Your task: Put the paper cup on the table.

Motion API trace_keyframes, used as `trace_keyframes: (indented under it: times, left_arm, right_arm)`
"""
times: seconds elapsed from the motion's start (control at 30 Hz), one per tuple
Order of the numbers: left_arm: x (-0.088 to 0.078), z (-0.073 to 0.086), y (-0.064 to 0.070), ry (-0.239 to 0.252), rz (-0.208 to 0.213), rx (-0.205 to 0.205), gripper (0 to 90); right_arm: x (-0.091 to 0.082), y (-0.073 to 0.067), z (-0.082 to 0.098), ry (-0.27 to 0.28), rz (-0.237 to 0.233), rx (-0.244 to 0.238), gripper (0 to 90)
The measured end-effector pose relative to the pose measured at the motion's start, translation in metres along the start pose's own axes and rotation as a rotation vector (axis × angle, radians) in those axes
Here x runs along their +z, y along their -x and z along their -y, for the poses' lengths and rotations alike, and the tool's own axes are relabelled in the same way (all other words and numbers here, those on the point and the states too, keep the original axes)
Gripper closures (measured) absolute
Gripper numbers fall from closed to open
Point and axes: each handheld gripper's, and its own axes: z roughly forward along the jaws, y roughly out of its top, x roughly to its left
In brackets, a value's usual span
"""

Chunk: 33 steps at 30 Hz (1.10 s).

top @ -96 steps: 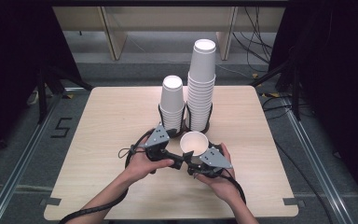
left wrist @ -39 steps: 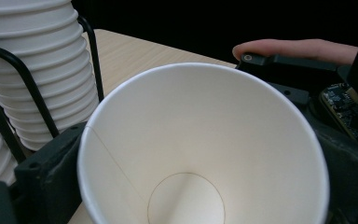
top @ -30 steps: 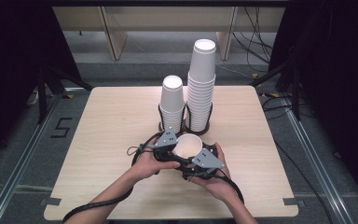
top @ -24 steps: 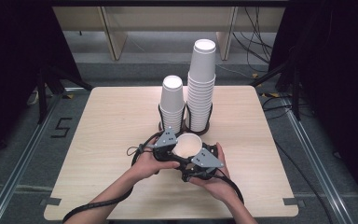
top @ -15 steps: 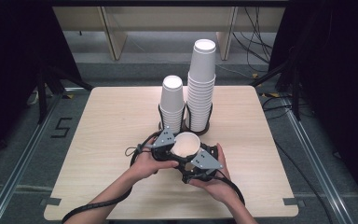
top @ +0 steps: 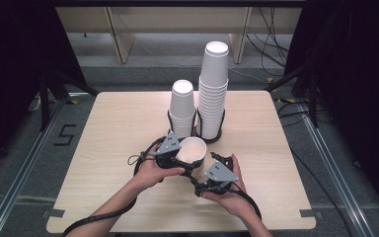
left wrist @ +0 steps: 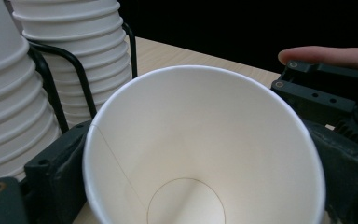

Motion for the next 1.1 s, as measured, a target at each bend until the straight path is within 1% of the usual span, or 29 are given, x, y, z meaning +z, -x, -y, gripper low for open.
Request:
trace_keyframes:
  times: [0.03, 0.07, 0.1, 0.13, 0.2, 0.23, 0.27, 0.37, 0.4, 0.43, 0.47, 0.5, 0.53, 0.57, 0.63, 0.67, 0.77, 0.8, 0.87, 0.9, 0.93, 0.97, 1.0, 1.07, 1.1]
  left_arm:
    - [-0.002, 0.000, -0.001, -0.009, -0.009, 0.001, 6.0]
    - [-0.003, 0.000, -0.001, -0.007, -0.012, -0.002, 6.0]
    - [-0.004, 0.001, -0.002, -0.007, -0.016, -0.001, 6.0]
    - [-0.004, 0.001, -0.003, 0.001, -0.015, -0.008, 6.0]
    - [-0.007, 0.002, -0.005, -0.002, -0.024, -0.002, 6.0]
    - [-0.008, 0.002, -0.006, 0.004, -0.021, 0.009, 5.9]
    - [-0.010, 0.003, -0.008, 0.000, -0.028, 0.025, 5.8]
    - [-0.013, 0.005, -0.010, 0.000, -0.047, 0.025, 5.8]
    - [-0.015, 0.006, -0.009, -0.005, -0.055, 0.014, 5.8]
    - [-0.016, 0.007, -0.010, -0.004, -0.054, 0.005, 5.8]
    - [-0.018, 0.007, -0.009, -0.006, -0.060, 0.001, 5.8]
    - [-0.019, 0.008, -0.009, -0.007, -0.065, -0.003, 5.8]
    - [-0.020, 0.008, -0.010, -0.003, -0.064, 0.001, 5.8]
    - [-0.022, 0.009, -0.010, -0.003, -0.069, -0.002, 5.7]
    - [-0.025, 0.009, -0.011, -0.004, -0.077, -0.011, 5.7]
    - [-0.027, 0.010, -0.011, 0.000, -0.080, -0.012, 5.8]
    - [-0.031, 0.010, -0.012, 0.001, -0.090, -0.018, 5.8]
    - [-0.032, 0.010, -0.013, 0.006, -0.090, -0.015, 5.7]
    - [-0.035, 0.011, -0.013, 0.009, -0.098, -0.016, 5.8]
    - [-0.037, 0.011, -0.013, 0.006, -0.105, -0.014, 5.8]
    - [-0.038, 0.011, -0.014, 0.009, -0.108, -0.013, 5.8]
    - [-0.040, 0.012, -0.014, 0.012, -0.115, -0.016, 5.7]
    - [-0.041, 0.013, -0.015, 0.016, -0.119, -0.015, 5.8]
    - [-0.044, 0.014, -0.016, 0.014, -0.131, -0.017, 5.8]
    - [-0.046, 0.014, -0.017, 0.013, -0.135, -0.018, 5.8]
  right_arm:
    - [-0.001, 0.001, 0.000, 0.010, 0.008, -0.012, 0.4]
    - [-0.001, 0.001, 0.001, 0.012, 0.014, -0.013, 0.4]
    - [-0.002, 0.001, 0.001, 0.009, 0.013, -0.009, 0.4]
    - [-0.003, 0.001, 0.002, -0.002, 0.004, 0.008, 0.4]
    - [-0.005, 0.002, 0.003, -0.003, 0.005, 0.009, 0.4]
    - [-0.006, 0.003, 0.004, 0.002, 0.012, 0.006, 0.4]
    - [-0.007, 0.005, 0.004, 0.012, 0.022, -0.004, 0.4]
    - [-0.009, 0.007, 0.006, 0.011, 0.031, 0.003, 0.4]
    - [-0.010, 0.008, 0.007, 0.014, 0.038, 0.006, 0.4]
    - [-0.010, 0.008, 0.008, 0.014, 0.035, 0.009, 0.4]
    - [-0.011, 0.008, 0.008, 0.000, 0.026, 0.030, 0.4]
    - [-0.012, 0.008, 0.009, 0.004, 0.031, 0.033, 0.4]
    - [-0.013, 0.010, 0.009, 0.011, 0.045, 0.011, 0.4]
    - [-0.013, 0.012, 0.010, 0.014, 0.052, 0.004, 0.4]
    - [-0.015, 0.012, 0.011, 0.011, 0.056, 0.023, 0.4]
    - [-0.015, 0.015, 0.012, 0.020, 0.069, -0.005, 0.4]
    - [-0.017, 0.016, 0.013, 0.023, 0.075, 0.035, 0.4]
    - [-0.017, 0.017, 0.014, 0.026, 0.077, 0.035, 0.4]
    - [-0.019, 0.018, 0.015, 0.015, 0.078, 0.057, 0.4]
    - [-0.020, 0.020, 0.015, 0.022, 0.087, 0.047, 0.5]
    - [-0.020, 0.021, 0.016, 0.026, 0.092, 0.047, 0.4]
    - [-0.021, 0.021, 0.017, 0.013, 0.089, 0.059, 0.4]
    - [-0.022, 0.022, 0.017, 0.012, 0.082, 0.071, 0.4]
    - [-0.023, 0.023, 0.019, 0.012, 0.088, 0.075, 0.5]
    - [-0.024, 0.026, 0.019, 0.022, 0.111, 0.059, 0.5]
